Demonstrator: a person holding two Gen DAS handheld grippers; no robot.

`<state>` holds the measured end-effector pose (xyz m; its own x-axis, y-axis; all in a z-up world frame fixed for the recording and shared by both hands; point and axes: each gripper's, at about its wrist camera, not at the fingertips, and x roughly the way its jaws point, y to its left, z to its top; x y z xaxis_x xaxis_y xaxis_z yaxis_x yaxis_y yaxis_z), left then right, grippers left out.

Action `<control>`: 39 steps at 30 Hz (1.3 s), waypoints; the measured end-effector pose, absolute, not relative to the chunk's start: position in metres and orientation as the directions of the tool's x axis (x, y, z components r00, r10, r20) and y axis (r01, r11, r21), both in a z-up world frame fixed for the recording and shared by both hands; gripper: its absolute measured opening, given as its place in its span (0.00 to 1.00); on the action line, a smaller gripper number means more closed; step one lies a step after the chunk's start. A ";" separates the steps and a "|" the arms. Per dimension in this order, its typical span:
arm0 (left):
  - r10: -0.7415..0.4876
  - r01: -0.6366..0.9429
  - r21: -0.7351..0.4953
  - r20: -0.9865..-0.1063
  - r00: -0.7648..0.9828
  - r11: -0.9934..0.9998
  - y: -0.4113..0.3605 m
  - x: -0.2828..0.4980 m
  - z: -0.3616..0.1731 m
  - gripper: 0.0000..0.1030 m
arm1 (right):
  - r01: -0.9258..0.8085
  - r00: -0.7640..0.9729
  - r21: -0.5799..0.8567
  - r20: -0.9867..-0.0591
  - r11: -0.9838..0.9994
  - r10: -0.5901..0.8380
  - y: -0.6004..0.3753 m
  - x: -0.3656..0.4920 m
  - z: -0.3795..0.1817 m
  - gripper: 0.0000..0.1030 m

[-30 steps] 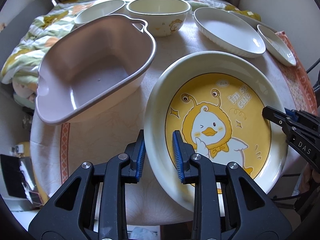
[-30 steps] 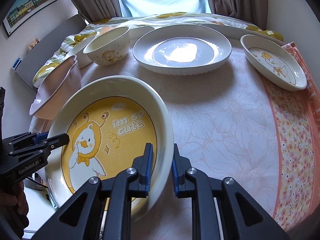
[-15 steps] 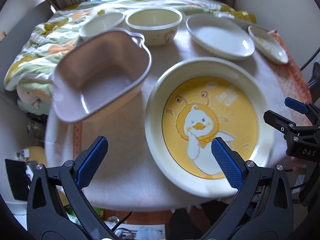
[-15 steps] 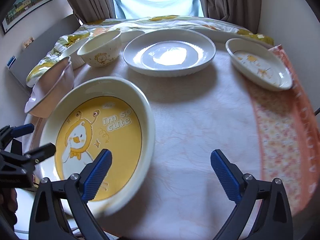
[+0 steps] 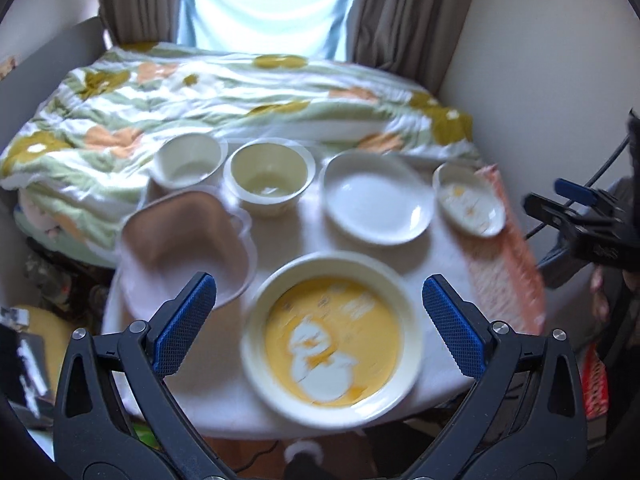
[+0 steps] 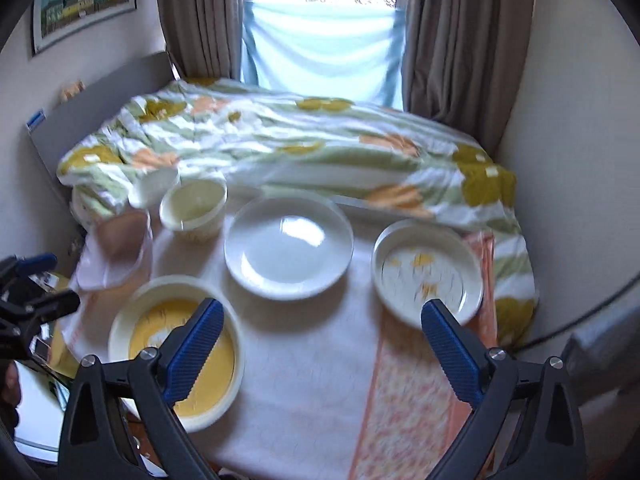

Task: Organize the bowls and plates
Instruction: 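Lower the yellow duck plate onto the table and open the right gripper, then grasp the rim of the plain white plate with the right gripper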

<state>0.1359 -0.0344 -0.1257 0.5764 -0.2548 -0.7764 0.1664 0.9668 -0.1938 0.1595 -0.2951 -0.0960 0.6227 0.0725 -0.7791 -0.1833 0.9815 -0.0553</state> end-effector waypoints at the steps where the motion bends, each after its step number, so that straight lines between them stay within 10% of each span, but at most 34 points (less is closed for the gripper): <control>1: -0.261 0.165 -0.202 -0.770 0.583 0.965 -0.040 0.142 -0.122 1.00 | -0.183 0.627 -0.078 -0.777 0.980 0.055 -0.298 0.170 -0.091 0.96; 12: -0.215 -0.055 -0.291 -0.810 0.545 0.955 -0.086 0.229 -0.163 0.99 | -0.407 0.458 0.051 -0.852 0.912 0.252 -0.328 0.288 -0.142 0.95; 15: -0.196 -0.133 -0.302 -0.838 0.510 0.944 -0.090 0.252 -0.191 0.95 | -0.455 0.379 0.100 -0.877 0.885 0.295 -0.329 0.318 -0.174 0.80; 28: -0.178 -0.207 -0.266 -0.913 0.367 0.941 -0.108 0.304 -0.279 0.56 | -0.544 0.139 0.261 -0.910 0.798 0.392 -0.316 0.368 -0.266 0.34; 39: -0.181 -0.202 -0.254 -0.930 0.321 0.946 -0.113 0.311 -0.298 0.24 | -0.559 0.120 0.262 -0.913 0.787 0.389 -0.314 0.375 -0.282 0.17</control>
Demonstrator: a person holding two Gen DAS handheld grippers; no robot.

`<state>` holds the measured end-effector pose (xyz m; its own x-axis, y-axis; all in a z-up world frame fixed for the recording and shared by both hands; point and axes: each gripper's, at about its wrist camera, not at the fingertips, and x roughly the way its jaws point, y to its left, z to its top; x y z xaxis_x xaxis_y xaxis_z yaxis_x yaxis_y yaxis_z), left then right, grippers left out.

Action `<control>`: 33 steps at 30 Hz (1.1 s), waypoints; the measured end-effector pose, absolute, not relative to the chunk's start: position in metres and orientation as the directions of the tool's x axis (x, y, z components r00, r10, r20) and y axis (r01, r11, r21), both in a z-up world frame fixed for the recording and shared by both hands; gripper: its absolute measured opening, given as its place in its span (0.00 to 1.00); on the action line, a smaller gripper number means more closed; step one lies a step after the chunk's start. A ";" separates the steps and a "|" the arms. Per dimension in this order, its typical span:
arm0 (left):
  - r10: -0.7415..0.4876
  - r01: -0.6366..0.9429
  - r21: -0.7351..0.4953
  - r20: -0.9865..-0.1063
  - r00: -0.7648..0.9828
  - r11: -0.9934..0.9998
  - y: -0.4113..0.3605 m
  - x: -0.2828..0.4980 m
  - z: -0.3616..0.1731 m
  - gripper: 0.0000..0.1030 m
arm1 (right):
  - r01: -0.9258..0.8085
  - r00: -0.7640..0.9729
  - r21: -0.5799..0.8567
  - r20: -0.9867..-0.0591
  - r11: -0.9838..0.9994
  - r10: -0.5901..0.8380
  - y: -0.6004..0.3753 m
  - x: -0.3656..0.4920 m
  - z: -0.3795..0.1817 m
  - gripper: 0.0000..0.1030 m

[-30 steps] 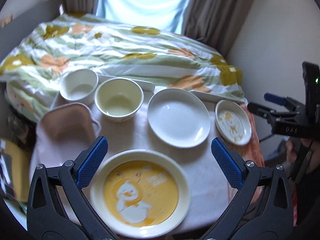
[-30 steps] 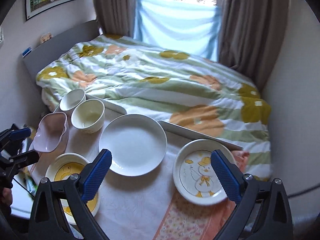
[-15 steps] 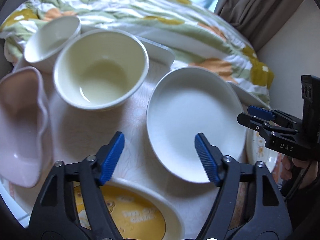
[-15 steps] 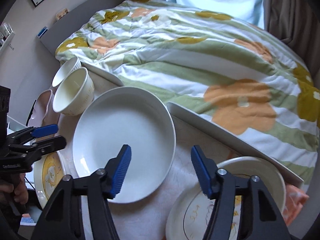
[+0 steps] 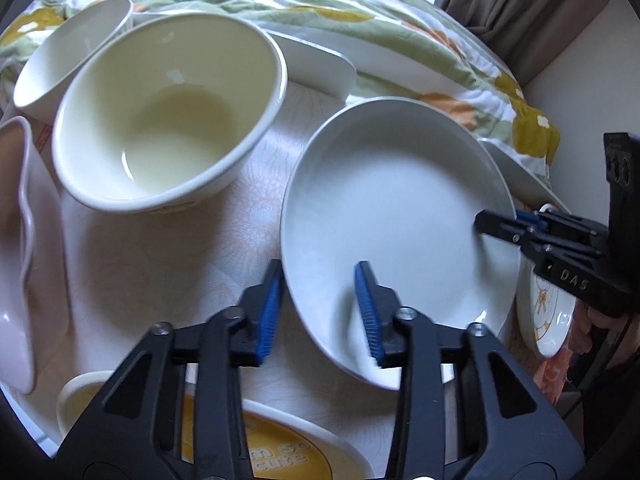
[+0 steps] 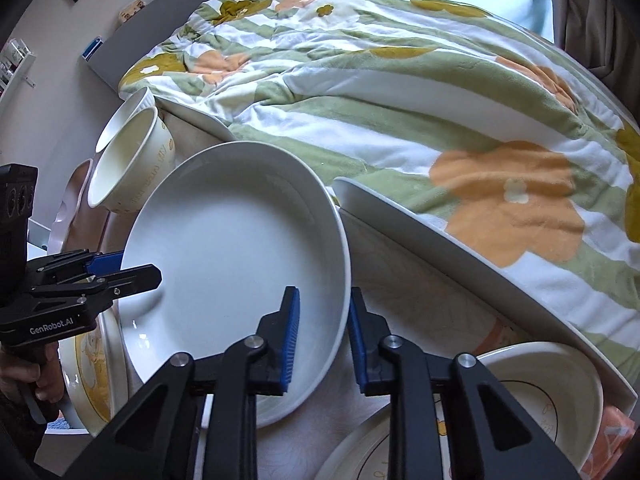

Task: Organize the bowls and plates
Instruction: 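Grasp the rim of the plain white plate with the right gripper, then lower the white plate onto the yellow duck plate with the right gripper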

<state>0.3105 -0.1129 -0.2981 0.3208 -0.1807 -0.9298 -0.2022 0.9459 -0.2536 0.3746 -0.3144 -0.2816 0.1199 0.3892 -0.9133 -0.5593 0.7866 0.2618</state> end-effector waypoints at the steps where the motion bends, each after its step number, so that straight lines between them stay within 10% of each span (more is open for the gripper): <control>1: -0.174 -0.206 -0.248 -0.931 0.322 0.947 -0.113 0.310 -0.299 0.23 | -0.556 0.119 0.270 -0.910 0.786 0.396 -0.315 0.375 -0.282 0.16; 33: -0.149 -0.115 -0.218 -0.891 0.430 0.969 -0.101 0.256 -0.210 0.21 | -0.511 0.238 0.243 -0.882 0.825 0.407 -0.309 0.325 -0.208 0.15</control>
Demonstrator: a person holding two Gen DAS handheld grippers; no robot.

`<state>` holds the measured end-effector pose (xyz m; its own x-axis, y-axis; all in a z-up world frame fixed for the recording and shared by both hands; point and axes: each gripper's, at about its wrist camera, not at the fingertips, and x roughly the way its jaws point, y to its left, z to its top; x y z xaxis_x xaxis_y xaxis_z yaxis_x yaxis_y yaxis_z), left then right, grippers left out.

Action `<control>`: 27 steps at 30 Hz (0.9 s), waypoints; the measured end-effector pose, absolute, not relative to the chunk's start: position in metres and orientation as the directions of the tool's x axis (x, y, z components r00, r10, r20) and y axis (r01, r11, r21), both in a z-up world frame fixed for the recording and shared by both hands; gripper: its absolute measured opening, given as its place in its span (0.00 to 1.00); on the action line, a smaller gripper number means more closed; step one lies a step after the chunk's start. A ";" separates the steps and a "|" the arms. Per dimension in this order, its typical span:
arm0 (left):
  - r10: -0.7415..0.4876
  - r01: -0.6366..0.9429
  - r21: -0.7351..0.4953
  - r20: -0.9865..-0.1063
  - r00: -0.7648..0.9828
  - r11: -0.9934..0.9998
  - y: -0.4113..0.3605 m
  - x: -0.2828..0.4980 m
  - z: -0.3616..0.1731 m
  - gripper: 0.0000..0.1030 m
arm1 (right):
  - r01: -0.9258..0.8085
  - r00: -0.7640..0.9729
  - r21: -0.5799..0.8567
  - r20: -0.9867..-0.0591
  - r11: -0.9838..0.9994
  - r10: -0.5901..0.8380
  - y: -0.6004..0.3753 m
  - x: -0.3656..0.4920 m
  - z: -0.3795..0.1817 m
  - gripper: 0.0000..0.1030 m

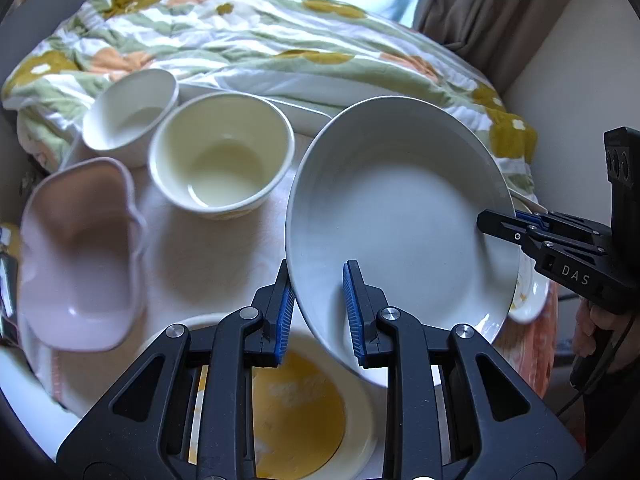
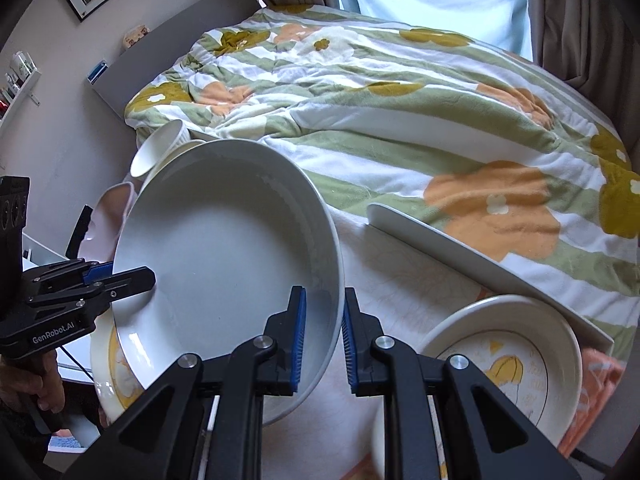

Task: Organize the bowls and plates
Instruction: 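Lower the white plate onto the yellow duck plate with the right gripper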

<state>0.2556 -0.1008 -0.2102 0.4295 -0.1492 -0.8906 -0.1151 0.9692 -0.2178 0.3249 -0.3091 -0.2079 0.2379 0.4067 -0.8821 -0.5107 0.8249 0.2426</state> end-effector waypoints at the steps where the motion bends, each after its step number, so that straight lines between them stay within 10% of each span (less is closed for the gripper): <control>1: -0.155 -0.104 -0.219 -0.888 0.432 0.970 -0.097 0.250 -0.206 0.21 | -0.499 0.249 0.240 -0.881 0.833 0.403 -0.306 0.316 -0.201 0.15; 27: -0.261 0.139 -0.228 -0.917 0.302 0.964 -0.009 0.130 -0.248 0.21 | -0.153 0.312 0.208 -0.917 0.966 0.247 -0.228 0.130 -0.226 0.15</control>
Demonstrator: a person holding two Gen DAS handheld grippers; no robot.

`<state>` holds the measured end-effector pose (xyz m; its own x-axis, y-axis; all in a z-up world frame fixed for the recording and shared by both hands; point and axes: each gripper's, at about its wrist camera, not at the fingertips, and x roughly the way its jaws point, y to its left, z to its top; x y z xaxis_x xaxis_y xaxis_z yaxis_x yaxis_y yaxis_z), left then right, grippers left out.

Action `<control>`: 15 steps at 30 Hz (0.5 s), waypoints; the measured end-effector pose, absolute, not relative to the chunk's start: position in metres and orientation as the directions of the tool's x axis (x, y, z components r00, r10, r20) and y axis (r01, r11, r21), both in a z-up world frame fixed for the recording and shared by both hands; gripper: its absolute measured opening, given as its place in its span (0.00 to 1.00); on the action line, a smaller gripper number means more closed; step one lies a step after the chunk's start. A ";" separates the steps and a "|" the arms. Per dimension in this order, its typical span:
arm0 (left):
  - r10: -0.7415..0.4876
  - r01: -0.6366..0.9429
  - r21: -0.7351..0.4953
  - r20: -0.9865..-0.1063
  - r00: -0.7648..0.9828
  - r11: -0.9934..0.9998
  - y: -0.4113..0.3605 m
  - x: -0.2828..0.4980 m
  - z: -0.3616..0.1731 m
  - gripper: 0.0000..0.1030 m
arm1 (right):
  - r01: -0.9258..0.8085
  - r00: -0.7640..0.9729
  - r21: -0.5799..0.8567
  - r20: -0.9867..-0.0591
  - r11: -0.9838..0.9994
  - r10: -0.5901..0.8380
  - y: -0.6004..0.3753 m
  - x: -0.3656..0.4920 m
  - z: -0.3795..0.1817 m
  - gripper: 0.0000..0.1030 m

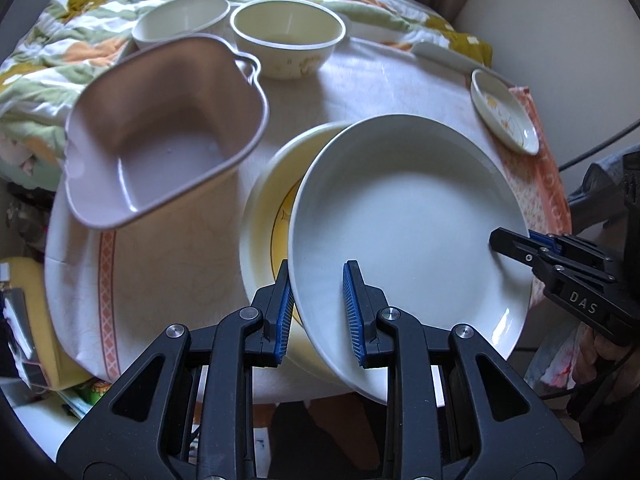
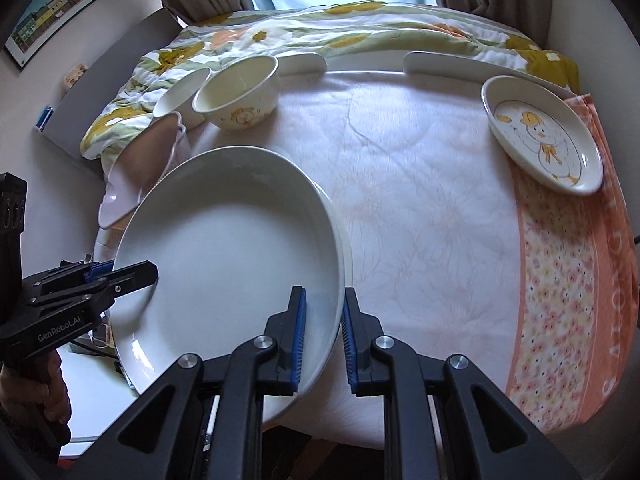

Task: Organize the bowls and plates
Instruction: 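Lower the white plate onto the yellow duck plate with the right gripper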

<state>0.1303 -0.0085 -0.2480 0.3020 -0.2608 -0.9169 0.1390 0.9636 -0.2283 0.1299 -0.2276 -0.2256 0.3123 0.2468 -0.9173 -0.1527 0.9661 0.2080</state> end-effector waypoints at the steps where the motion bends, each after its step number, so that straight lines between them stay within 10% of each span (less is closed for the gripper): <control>1: -0.263 0.140 -0.231 -0.917 0.299 0.963 -0.009 0.130 -0.251 0.21 | -0.147 0.316 0.202 -0.918 0.968 0.239 -0.227 0.130 -0.227 0.15; 15: -0.201 0.142 -0.167 -0.939 0.280 0.976 -0.024 0.141 -0.277 0.21 | -0.189 0.371 0.113 -0.912 0.975 0.178 -0.221 0.130 -0.237 0.15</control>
